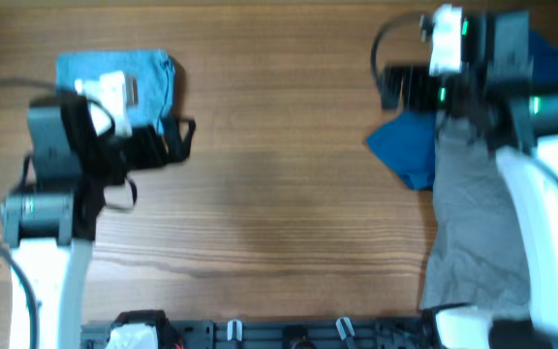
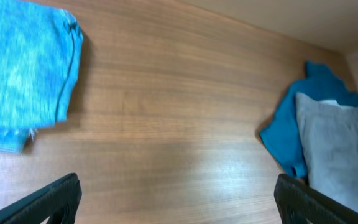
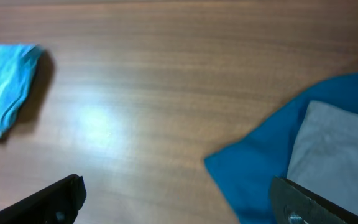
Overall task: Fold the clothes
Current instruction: 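Reach both grippers to the grey shorts on the right pile and grasp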
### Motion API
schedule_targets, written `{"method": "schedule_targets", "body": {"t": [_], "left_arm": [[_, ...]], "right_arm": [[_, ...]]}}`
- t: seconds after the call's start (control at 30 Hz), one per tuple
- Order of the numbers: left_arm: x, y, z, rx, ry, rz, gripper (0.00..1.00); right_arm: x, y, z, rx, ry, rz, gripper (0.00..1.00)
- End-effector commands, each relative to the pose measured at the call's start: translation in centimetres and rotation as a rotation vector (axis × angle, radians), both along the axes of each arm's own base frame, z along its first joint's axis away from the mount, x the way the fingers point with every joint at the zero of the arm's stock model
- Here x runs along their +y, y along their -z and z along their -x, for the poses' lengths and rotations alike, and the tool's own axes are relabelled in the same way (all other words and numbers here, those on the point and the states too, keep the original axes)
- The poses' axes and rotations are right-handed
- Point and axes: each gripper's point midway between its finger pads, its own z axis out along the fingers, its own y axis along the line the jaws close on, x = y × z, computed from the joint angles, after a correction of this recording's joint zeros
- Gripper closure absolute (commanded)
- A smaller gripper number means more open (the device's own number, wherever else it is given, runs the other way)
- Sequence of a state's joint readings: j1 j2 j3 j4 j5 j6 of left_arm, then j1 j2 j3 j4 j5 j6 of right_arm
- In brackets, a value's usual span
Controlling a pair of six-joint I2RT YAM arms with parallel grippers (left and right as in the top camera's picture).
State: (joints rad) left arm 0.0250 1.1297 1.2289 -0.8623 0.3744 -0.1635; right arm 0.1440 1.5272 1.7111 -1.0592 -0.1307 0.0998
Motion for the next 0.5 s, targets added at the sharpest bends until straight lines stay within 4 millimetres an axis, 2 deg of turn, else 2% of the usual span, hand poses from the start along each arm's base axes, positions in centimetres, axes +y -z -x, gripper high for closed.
{"method": "schedule_targets", "body": {"t": [0.0,0.03,0.07,0.13,0.17,0.2,0.23,0.3,0.33,0.47], "left_arm": [[-0.4,0.9,-1.4,0.048,0.016,0.02,0.0],[-0.4,1.0,-1.4,0.053,0.019,0.023,0.0],[-0.4,1.0,-1.4,0.05,0.019,0.022,0.0],[-0.4,0.7,-1.7,0.032,0.019,0.022,0.0],[-0.3,0.6,-1.8,0.027,0.016,0.018,0.0],[0.0,0.7,-2.0,0.024,0.0,0.002,0.0],[0.4,0.7,-2.2,0.02,-0.016,-0.014,0.07],[0.5,0.8,-2.4,0.016,-0.021,-0.019,0.19],[0.5,0.7,-2.5,0.011,-0.022,-0.02,0.2],[2.3,1.0,-3.1,0.006,-0.1,-0.094,0.25]], "right_arm": [[0.3,2.5,-2.1,0.058,-0.041,0.005,0.0],[-0.5,3.3,-2.8,0.067,-0.007,0.036,0.0],[-2.5,4.1,-3.6,0.08,0.1,0.072,0.0],[-7.8,5.8,-5.2,0.102,0.371,0.131,0.01],[-9.8,6.9,-5.8,0.12,0.472,0.115,0.07],[-11.7,8.9,-6.8,0.152,0.557,0.065,0.15],[-13.0,11.2,-7.9,0.182,0.598,0.043,0.23],[-14.4,14.5,-9.0,0.226,0.626,0.05,0.27],[-15.4,16.9,-9.6,0.256,0.646,0.067,0.28],[-16.5,22.9,-10.5,0.335,0.658,0.092,0.29]]}}
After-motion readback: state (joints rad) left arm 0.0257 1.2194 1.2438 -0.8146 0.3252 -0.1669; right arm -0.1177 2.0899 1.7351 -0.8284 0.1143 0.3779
